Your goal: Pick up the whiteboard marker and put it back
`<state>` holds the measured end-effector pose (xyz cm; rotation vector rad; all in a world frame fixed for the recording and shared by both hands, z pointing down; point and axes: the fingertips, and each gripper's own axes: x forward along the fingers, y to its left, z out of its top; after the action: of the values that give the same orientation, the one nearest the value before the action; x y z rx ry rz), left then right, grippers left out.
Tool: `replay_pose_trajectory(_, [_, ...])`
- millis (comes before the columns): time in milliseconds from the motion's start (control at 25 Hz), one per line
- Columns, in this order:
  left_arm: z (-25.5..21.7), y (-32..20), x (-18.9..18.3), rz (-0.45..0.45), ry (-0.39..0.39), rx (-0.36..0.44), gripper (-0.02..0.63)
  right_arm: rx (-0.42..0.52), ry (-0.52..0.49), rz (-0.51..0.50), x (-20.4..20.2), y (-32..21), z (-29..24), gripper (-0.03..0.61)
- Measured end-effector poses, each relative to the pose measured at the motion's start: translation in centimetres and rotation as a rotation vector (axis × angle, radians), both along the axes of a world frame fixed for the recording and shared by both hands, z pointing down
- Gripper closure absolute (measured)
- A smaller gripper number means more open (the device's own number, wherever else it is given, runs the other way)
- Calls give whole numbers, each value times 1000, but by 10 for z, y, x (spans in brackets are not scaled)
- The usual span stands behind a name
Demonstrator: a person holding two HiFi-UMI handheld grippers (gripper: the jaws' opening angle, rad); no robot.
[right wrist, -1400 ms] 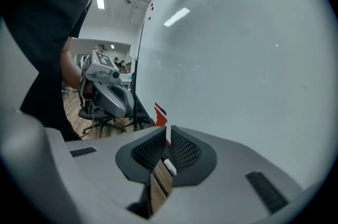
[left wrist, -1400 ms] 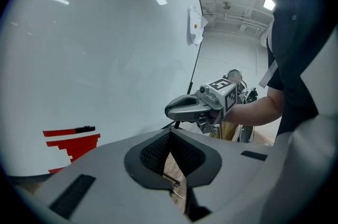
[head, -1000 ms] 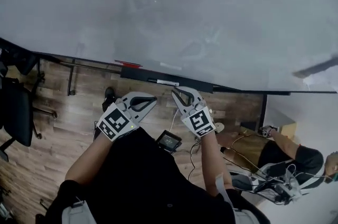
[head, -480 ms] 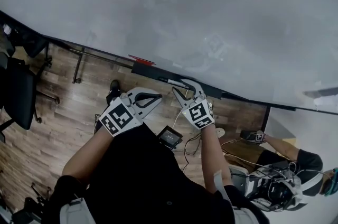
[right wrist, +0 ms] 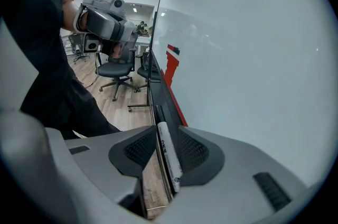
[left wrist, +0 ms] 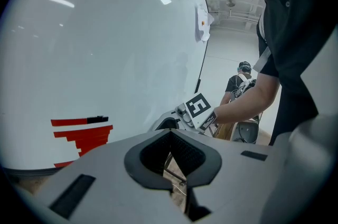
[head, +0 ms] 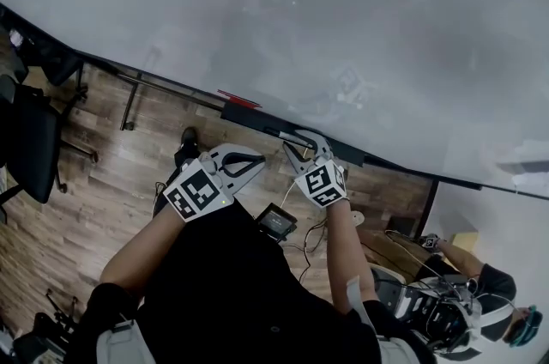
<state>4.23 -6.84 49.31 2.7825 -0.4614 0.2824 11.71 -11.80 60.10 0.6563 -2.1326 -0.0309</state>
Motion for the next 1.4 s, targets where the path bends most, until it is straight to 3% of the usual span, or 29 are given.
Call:
replay_pose_trajectory(720, [29, -7, 13, 9, -29, -31, 601, -76, 1, -8, 17, -13, 38, 453])
replay_pose_trajectory(1120, [17, -5, -1, 8, -22, -31, 601, -109, 34, -69, 7, -7, 25, 485])
replay_pose_trajectory(1400, [15, 15, -7, 25, -24, -16, 601, -109, 20, -58, 3, 13, 13, 500])
